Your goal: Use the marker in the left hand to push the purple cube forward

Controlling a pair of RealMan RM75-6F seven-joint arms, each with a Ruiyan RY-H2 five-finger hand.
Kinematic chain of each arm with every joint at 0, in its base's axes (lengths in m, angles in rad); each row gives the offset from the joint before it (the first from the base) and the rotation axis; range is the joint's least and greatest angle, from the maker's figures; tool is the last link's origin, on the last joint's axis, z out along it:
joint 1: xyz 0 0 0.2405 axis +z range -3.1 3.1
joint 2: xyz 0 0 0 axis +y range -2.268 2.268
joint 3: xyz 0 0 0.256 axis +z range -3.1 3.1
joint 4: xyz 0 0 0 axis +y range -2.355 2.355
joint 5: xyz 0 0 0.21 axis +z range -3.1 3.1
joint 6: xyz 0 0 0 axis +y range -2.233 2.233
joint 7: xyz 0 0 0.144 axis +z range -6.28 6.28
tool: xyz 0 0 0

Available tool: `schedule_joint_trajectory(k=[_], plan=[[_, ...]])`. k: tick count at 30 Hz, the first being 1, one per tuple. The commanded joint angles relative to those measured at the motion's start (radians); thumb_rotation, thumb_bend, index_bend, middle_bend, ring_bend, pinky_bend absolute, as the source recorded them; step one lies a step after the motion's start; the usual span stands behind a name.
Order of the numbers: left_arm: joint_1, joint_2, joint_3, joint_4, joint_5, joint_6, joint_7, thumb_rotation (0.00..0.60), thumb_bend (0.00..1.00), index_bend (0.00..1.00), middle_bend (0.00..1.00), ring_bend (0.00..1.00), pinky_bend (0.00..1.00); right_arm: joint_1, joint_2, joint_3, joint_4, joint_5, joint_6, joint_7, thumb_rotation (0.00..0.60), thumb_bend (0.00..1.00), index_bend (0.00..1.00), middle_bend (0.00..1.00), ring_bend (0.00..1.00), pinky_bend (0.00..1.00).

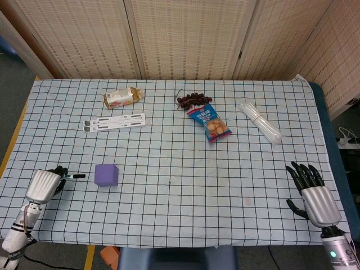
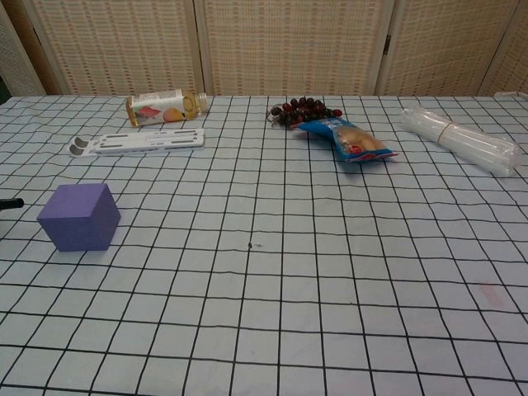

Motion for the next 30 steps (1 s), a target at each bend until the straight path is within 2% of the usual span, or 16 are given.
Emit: schedule_joint_trajectory(k=[1, 19, 30], plan=[[-0.011, -0.005, 0.006, -0.009, 0.007, 0.001, 0.023, 0.6, 0.57, 0.81, 0.82, 0.75, 0.94, 0.002, 0.001, 0.001, 0.001, 0.003, -0.004, 0.001, 0.6, 0.18, 0.0, 0.0, 0.0, 0.0], [-0.052, -0.005, 0.028, -0.086, 0.024, -0.025, 0.135, 0.6, 0.57, 0.81, 0.83, 0.75, 0.94, -0.001, 0.013, 0.003, -0.006, 0.0, 0.004, 0.011, 0.6, 0.18, 0.0, 0.0, 0.0, 0.0], [-0.096, -0.022, 0.009, -0.137, 0.017, -0.032, 0.175, 0.6, 0.57, 0.81, 0.83, 0.75, 0.94, -0.002, 0.018, 0.002, -0.011, 0.001, 0.002, 0.011, 0.6, 0.18, 0.0, 0.0, 0.0, 0.0]])
